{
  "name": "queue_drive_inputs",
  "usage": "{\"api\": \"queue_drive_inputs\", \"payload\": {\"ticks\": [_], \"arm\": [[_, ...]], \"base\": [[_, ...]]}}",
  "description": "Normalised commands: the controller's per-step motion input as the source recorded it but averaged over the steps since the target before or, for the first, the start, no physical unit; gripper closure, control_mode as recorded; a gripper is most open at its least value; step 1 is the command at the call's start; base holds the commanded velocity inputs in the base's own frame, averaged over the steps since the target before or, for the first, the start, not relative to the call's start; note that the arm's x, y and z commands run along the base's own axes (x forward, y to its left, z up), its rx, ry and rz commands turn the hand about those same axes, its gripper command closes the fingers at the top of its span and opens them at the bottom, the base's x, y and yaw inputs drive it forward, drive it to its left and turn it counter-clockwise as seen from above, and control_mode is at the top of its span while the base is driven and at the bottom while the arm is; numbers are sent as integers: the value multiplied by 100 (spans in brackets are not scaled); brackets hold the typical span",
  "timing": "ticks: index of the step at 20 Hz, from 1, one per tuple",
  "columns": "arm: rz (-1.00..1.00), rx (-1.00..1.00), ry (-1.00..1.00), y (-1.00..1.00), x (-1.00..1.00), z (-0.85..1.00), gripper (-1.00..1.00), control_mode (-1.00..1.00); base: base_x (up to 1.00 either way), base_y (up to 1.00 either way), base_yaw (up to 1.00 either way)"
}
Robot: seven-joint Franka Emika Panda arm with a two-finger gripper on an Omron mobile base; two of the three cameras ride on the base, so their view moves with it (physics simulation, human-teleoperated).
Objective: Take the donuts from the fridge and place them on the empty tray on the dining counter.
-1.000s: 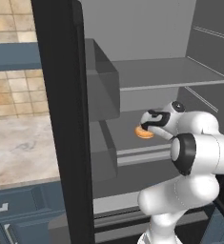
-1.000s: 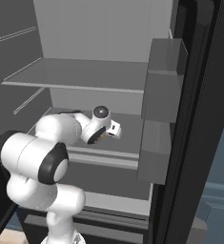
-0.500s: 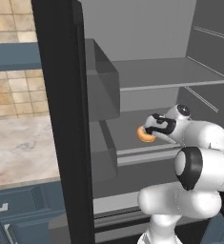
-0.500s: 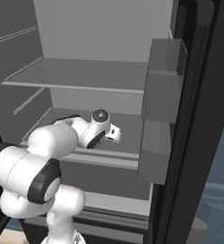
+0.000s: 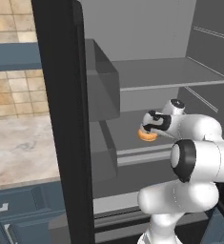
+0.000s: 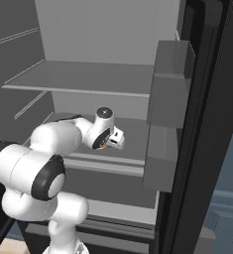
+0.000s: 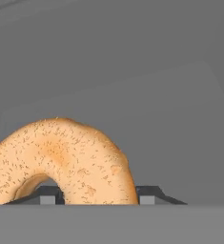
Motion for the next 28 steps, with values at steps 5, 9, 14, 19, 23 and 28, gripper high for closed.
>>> {"api": "queue_drive_inputs", "payload": {"ticks": [5,9,14,19,23,28], "arm": [[0,0,-3,5,-99,37,100,-100],[0,0,0,13,-92,97,100,-100],[2,0,6,21,-92,97,100,-100],[4,0,22,31,-73,76,100,-100],[5,0,26,15,-38,33,100,-100],[6,-1,13,27,-3,0,100,-100]], "base": [[0,0,0],[0,0,0],[0,0,0],[0,0,0],[0,0,0],[0,0,0]]}}
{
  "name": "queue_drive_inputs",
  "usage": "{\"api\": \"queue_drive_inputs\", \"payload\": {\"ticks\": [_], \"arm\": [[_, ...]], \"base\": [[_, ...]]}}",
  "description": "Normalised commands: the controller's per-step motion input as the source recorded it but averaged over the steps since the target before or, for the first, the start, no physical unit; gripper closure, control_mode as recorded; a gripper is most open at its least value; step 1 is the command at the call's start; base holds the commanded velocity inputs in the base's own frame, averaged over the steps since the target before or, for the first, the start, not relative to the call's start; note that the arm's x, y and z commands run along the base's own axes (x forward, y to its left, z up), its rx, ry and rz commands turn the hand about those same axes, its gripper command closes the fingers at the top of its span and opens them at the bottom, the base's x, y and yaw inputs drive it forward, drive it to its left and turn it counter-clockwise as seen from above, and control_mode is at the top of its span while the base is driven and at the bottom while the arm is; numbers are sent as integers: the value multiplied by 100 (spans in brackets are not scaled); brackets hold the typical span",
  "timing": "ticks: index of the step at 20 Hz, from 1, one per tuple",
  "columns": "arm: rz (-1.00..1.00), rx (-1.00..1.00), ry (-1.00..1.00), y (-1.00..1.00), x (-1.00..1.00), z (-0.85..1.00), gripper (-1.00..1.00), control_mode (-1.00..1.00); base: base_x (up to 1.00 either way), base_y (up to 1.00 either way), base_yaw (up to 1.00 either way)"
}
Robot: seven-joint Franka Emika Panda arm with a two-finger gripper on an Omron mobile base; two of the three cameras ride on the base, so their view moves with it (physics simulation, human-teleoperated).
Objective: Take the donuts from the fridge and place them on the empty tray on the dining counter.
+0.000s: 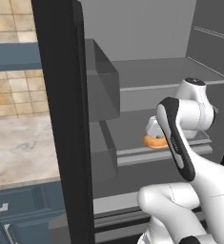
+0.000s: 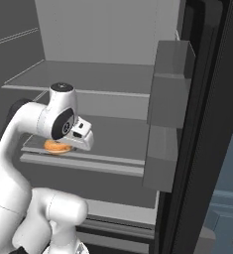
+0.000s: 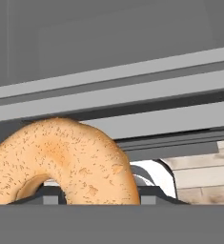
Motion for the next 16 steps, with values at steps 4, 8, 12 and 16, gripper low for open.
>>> {"api": "queue_drive_inputs", "payload": {"ticks": [4,8,12,16], "arm": [[1,0,1,4,-3,0,100,100],[0,0,0,0,0,0,100,100],[0,0,0,0,0,0,100,100],[0,0,0,0,0,0,100,100]], "base": [[-21,0,0],[-100,-4,0],[-100,-24,1],[-100,-4,28]]}}
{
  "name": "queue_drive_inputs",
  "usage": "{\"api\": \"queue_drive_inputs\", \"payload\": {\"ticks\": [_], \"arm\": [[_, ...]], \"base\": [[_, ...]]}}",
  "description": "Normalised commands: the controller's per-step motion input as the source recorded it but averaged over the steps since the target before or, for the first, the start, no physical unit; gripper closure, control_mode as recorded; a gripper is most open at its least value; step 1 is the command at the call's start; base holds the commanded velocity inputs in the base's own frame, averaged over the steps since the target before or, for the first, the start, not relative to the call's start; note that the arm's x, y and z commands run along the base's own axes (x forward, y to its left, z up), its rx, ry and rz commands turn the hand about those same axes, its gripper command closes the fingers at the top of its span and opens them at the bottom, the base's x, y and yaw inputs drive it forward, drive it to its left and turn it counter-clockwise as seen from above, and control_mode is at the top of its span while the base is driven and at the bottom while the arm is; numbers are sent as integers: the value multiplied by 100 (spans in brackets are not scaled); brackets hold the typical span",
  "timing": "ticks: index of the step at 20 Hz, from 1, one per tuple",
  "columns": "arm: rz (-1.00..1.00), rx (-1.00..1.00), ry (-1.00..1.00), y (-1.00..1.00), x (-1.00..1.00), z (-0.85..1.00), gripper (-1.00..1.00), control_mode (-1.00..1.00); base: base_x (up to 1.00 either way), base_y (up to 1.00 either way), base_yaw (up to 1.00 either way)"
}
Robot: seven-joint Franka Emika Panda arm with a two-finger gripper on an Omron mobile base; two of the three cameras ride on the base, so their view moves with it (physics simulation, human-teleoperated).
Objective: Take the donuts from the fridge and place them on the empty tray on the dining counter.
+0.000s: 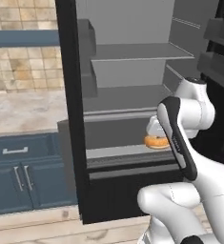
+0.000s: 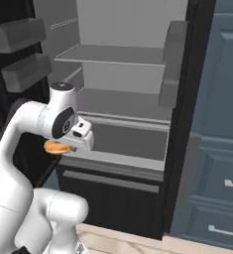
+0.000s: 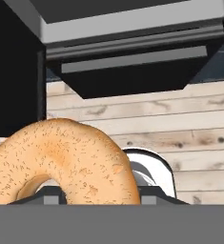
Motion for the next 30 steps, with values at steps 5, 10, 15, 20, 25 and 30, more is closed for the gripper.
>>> {"api": "queue_drive_inputs", "payload": {"ticks": [5,10,15,20,25,30], "arm": [[0,0,0,0,0,0,100,100],[0,0,0,0,0,0,100,100],[0,0,0,0,0,0,100,100],[0,0,0,0,0,0,100,100],[0,0,0,0,0,0,100,100],[0,0,0,0,0,0,100,100]], "base": [[-100,0,47],[-100,0,62],[-100,0,69],[-99,5,70],[-51,56,48],[-19,100,32]]}}
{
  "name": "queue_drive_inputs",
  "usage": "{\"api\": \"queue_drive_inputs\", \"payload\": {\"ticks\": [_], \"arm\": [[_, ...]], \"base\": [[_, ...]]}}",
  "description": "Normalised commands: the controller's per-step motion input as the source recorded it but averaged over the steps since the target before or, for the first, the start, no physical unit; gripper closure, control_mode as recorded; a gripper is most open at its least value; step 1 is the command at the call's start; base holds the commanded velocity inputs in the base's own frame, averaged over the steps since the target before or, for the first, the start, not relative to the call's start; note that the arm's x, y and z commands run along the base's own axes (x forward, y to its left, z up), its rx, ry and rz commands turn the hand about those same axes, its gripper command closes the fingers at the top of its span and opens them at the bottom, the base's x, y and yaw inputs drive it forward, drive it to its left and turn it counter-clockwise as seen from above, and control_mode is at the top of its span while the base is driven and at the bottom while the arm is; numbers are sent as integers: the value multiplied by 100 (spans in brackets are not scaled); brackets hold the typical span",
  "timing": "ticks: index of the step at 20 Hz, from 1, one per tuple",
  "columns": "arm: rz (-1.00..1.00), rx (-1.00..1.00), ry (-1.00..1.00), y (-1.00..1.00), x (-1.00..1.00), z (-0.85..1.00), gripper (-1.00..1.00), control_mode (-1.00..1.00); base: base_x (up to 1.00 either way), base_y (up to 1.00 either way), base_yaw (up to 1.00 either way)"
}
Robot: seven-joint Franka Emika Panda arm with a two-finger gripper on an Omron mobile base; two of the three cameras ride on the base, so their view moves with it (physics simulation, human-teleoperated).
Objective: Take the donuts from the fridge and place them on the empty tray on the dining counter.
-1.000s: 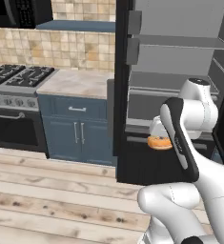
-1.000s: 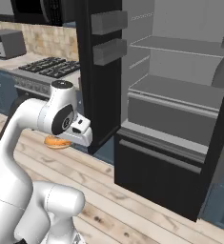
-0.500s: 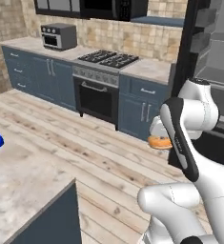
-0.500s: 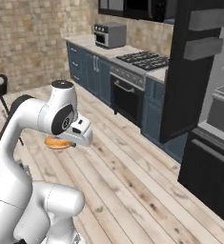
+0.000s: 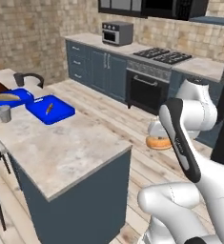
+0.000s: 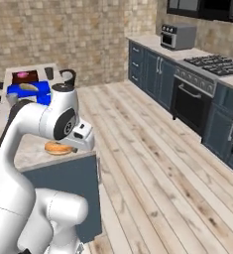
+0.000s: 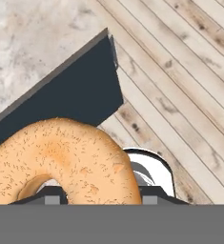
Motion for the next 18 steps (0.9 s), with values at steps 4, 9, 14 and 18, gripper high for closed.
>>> {"api": "queue_drive_inputs", "payload": {"ticks": [4,9,14,18], "arm": [[0,0,0,0,0,0,100,100],[0,0,0,0,0,0,100,100],[0,0,0,0,0,0,100,100],[0,0,0,0,0,0,100,100]], "base": [[-15,100,28],[-4,100,23],[5,100,11],[40,100,1]]}}
